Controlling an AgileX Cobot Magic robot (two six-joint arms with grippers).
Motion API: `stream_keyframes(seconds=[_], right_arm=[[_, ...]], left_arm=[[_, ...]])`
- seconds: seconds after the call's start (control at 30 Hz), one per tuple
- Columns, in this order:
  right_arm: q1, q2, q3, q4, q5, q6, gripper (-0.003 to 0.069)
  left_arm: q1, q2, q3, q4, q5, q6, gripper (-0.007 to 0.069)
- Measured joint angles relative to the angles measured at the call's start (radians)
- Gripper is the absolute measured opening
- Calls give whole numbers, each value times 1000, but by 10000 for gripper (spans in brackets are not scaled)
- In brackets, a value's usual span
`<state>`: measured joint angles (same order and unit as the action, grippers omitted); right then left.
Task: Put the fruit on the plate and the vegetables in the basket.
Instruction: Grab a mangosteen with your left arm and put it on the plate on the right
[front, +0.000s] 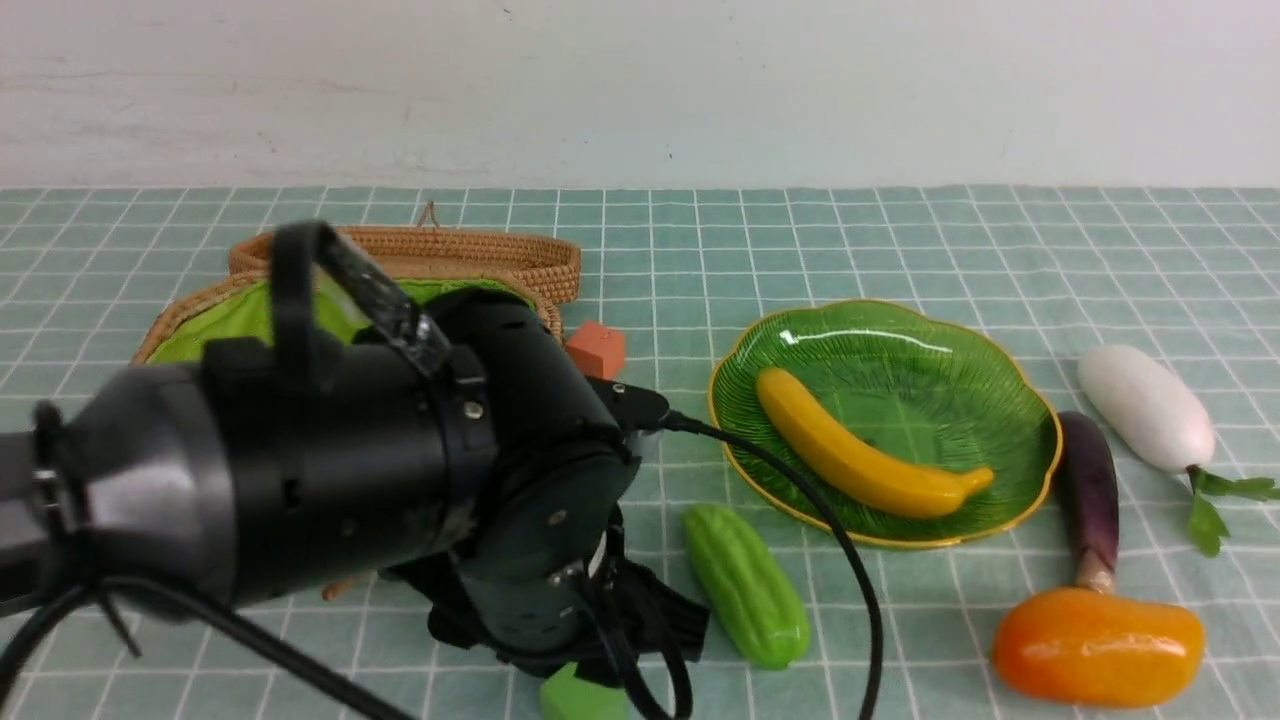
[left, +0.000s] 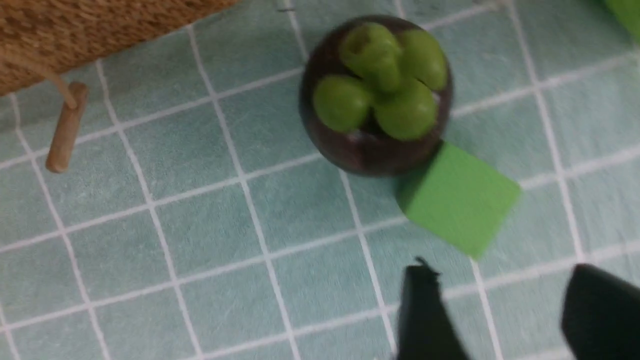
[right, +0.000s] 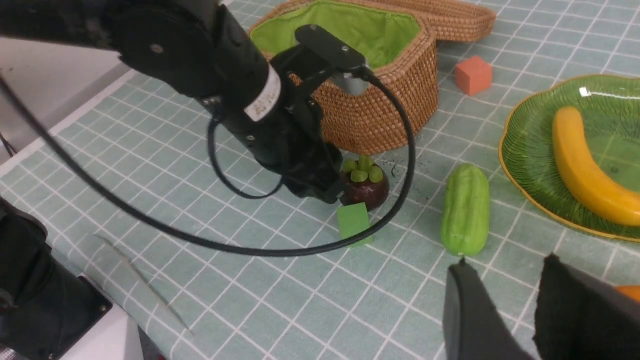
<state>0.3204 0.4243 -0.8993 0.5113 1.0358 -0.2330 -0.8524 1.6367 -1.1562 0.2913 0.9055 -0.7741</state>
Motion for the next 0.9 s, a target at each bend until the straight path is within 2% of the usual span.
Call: stream_keyframes(seconds=[0.07,0.1,0.13,0.27,0.63,0.9], right_arm=[[0,0,0,0,1,0,213],[0,0,0,0,1,0,213],[0,0,0,0,2,0,213],[0,0,0,-1,3,-2,213],[0,0,0,-3,29,-23,213],[0,0,0,-3,59,-23,213]], left_arm=[[11,34,0,57,-39,-65,603],[12,36,0,63,-41,-70,610],[14,55,0,115,-65,-124,654],[14,90,0,171,-92,-193,663],[15,218,0,247,-132,-267,639],[15,247,0,279,-129,-292,564]])
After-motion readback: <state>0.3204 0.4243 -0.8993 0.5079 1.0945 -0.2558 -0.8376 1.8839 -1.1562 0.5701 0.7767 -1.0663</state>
